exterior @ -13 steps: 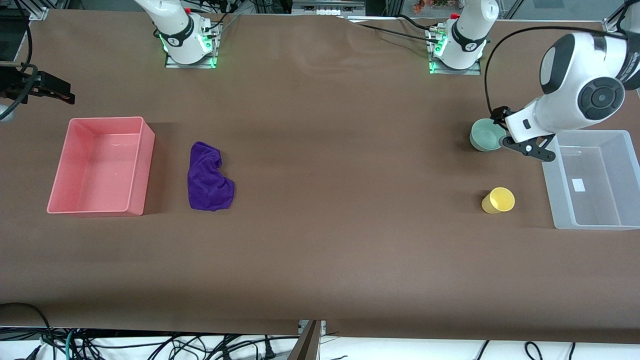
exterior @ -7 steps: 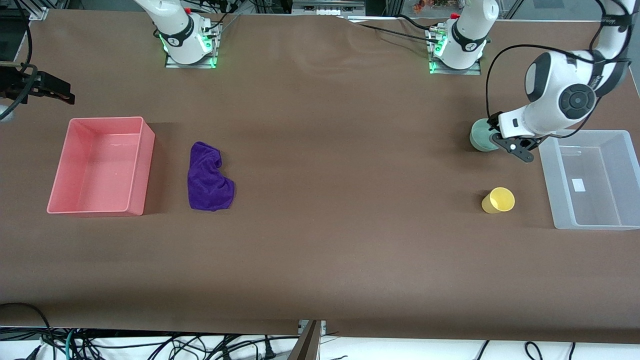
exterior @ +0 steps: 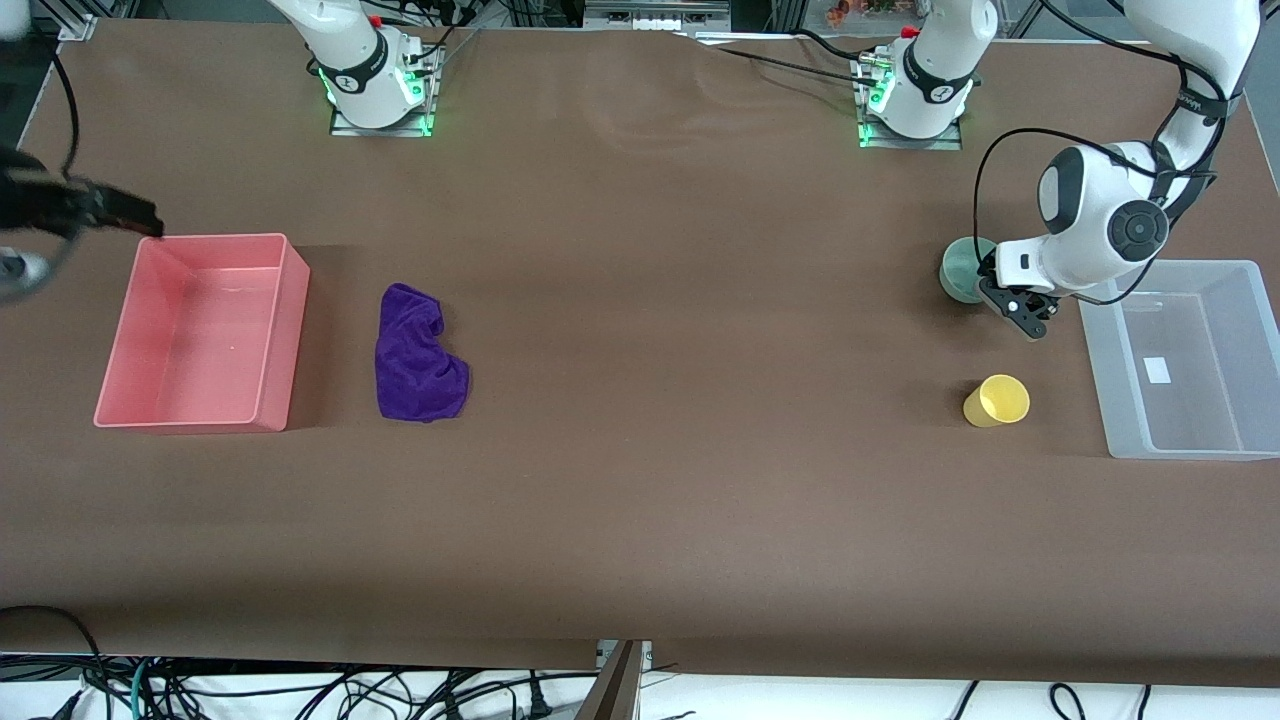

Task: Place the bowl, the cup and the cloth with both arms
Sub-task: 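Lift the green cup with the left gripper while the right gripper reaches the cloth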

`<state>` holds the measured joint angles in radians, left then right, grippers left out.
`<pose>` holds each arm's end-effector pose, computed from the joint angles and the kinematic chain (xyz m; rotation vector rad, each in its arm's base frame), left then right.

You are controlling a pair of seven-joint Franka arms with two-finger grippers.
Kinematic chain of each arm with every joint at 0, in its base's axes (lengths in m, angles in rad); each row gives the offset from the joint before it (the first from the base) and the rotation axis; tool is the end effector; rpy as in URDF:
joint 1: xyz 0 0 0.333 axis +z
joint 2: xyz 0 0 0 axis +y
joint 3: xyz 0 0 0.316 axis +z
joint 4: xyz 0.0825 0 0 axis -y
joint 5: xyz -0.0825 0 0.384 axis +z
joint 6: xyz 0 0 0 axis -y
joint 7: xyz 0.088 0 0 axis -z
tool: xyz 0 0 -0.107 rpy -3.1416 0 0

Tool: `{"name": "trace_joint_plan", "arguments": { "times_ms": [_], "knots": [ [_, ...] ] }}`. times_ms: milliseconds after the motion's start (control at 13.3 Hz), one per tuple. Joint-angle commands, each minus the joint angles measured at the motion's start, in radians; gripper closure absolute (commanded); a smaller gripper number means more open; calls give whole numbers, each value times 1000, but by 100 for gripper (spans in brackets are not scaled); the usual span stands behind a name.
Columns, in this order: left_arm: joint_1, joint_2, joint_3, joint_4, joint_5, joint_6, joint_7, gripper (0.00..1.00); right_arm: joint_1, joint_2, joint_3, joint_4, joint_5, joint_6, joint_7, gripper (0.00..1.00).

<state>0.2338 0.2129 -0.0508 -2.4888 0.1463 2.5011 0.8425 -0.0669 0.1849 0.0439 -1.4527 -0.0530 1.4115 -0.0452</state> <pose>0.4433 0.0800 0.1898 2.8490 -1.1804 -0.3176 0.5892 -0.0222 0.5613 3.0843 0.0307 -0.3521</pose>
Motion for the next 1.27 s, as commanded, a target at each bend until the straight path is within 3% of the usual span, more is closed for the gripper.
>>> {"name": "trace_joint_plan", "arguments": {
  "times_ms": [0,225,300,600,825,975,1200],
  "knots": [
    [9,-12,-9,15,21,-16,18,100,34,88,8,11,7,66,-2,0],
    [33,-50,-4,72,-46,-185,4,100,55,180,16,-56,13,189,-15,0],
    [36,-56,-6,143,-92,-296,6,100,56,188,48,-110,15,270,-1,0],
    [50,-21,0,500,-90,-677,24,100,55,191,137,-381,15,648,129,0],
    [129,77,6,724,-74,-703,139,100,55,217,157,-491,13,783,168,0],
    [203,193,8,871,10,-700,254,100,58,223,160,-556,1,860,168,0],
    [317,383,8,1024,18,-671,377,100,64,235,160,-650,1,1001,168,0]
  ]
}}
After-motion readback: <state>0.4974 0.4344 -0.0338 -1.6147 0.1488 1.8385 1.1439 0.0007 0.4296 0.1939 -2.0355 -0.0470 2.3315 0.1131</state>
